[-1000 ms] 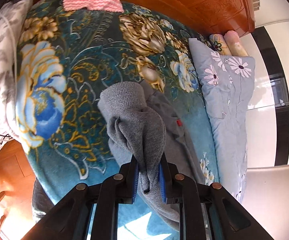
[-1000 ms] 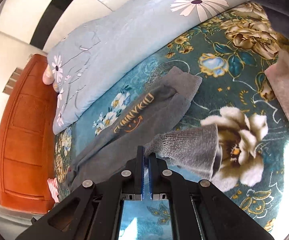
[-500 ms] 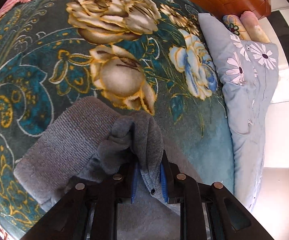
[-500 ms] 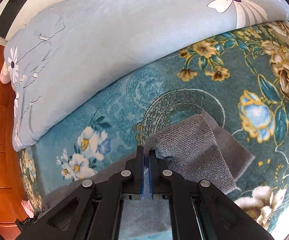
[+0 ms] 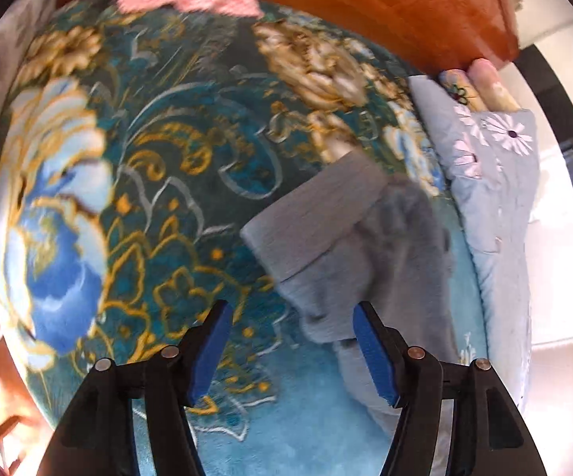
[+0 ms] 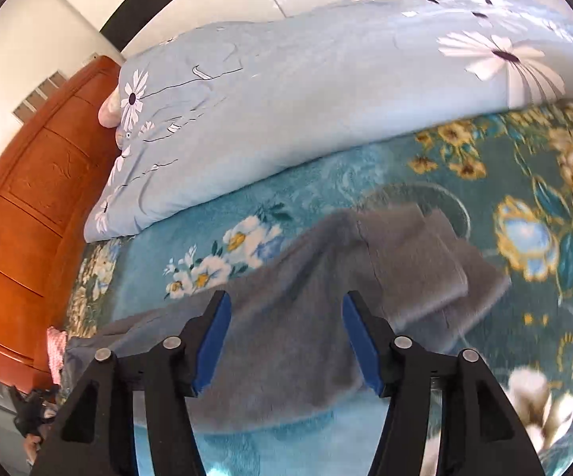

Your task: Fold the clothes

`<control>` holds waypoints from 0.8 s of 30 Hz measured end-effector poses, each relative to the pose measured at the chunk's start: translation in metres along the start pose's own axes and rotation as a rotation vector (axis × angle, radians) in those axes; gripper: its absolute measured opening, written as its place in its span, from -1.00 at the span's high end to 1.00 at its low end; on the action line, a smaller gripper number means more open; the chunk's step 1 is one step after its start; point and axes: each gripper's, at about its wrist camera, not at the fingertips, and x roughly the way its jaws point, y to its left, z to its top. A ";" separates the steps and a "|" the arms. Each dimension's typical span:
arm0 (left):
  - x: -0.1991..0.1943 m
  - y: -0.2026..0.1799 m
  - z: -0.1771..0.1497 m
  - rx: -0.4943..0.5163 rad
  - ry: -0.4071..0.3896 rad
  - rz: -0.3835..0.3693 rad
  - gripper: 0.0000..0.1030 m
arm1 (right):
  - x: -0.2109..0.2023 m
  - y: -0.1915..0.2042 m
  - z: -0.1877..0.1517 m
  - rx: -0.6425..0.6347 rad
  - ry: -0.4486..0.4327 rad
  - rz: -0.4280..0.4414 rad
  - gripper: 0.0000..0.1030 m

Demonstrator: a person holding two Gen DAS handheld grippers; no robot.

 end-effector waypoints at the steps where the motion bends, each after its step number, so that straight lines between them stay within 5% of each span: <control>1: 0.006 0.009 -0.002 -0.033 0.006 -0.006 -0.31 | -0.004 -0.011 -0.014 0.038 0.013 0.008 -0.19; 6: 0.012 0.023 0.002 -0.137 -0.054 -0.081 -0.31 | 0.007 -0.072 -0.052 0.279 0.041 -0.043 -0.22; 10: 0.015 0.011 0.012 -0.148 -0.058 -0.150 -0.31 | 0.011 -0.084 -0.046 0.353 -0.007 0.023 -0.22; 15: 0.033 -0.002 0.017 -0.122 -0.035 -0.129 -0.31 | 0.016 -0.098 -0.038 0.445 -0.067 0.106 -0.36; 20: 0.027 0.003 0.012 -0.176 -0.046 -0.287 -0.36 | 0.021 -0.112 -0.030 0.536 -0.127 0.189 -0.43; 24: 0.039 -0.013 0.011 -0.075 -0.023 -0.174 -0.38 | 0.029 -0.110 -0.023 0.553 -0.125 0.159 -0.52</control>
